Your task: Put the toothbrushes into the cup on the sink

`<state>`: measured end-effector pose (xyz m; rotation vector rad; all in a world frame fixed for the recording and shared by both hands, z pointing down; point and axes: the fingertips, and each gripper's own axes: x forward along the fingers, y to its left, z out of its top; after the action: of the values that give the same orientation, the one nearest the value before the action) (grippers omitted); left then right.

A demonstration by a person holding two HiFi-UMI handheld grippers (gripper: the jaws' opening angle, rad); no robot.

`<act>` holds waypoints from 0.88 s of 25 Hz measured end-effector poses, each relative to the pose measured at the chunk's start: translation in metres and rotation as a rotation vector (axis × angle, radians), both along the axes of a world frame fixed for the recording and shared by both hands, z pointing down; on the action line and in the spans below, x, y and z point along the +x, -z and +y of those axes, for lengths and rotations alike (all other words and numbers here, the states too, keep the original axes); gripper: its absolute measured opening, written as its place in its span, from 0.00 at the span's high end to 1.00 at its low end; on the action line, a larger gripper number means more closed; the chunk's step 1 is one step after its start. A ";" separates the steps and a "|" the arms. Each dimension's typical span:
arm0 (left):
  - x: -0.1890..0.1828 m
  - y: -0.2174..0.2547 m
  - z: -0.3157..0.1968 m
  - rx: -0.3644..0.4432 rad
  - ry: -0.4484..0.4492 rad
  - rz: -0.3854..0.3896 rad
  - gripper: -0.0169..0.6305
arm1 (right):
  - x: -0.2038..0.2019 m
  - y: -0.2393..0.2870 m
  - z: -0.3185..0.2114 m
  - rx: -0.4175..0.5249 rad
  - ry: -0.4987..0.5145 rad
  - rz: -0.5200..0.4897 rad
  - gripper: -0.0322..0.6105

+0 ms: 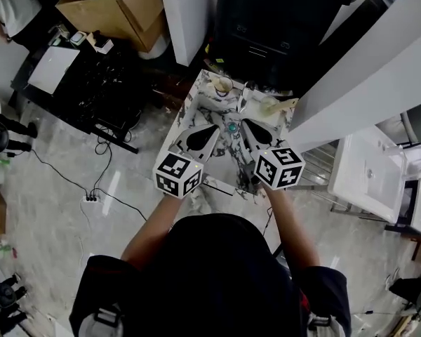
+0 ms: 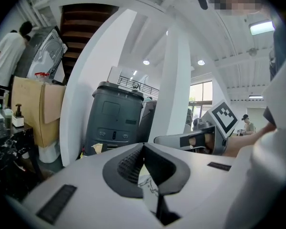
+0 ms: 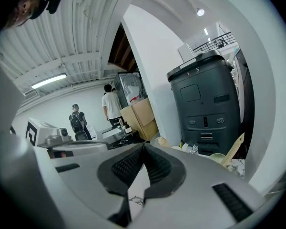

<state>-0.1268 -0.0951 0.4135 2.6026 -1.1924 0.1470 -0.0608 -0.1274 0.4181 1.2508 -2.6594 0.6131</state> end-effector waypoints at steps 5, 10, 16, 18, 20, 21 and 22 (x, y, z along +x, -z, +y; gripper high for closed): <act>0.026 0.011 0.025 0.021 -0.011 -0.012 0.95 | 0.023 0.010 0.025 0.017 -0.003 -0.022 0.89; 0.047 0.019 0.052 0.037 -0.006 -0.012 0.95 | 0.047 0.014 0.051 0.025 -0.001 -0.030 0.89; 0.068 0.025 0.083 0.048 0.007 -0.013 0.95 | 0.066 0.018 0.085 0.044 0.024 -0.041 0.89; 0.076 0.026 0.095 0.051 0.008 -0.019 0.95 | 0.072 0.019 0.097 0.053 0.034 -0.045 0.89; 0.081 0.028 0.104 0.055 0.013 -0.029 0.95 | 0.076 0.020 0.108 0.058 0.043 -0.051 0.89; 0.083 0.028 0.108 0.057 0.016 -0.034 0.95 | 0.077 0.020 0.112 0.061 0.046 -0.055 0.89; 0.085 0.028 0.112 0.059 0.019 -0.039 0.95 | 0.079 0.020 0.116 0.063 0.048 -0.058 0.89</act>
<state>-0.0417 0.0167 0.3853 2.6499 -1.2522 0.1625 0.0184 -0.0117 0.3984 1.1990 -2.7684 0.5718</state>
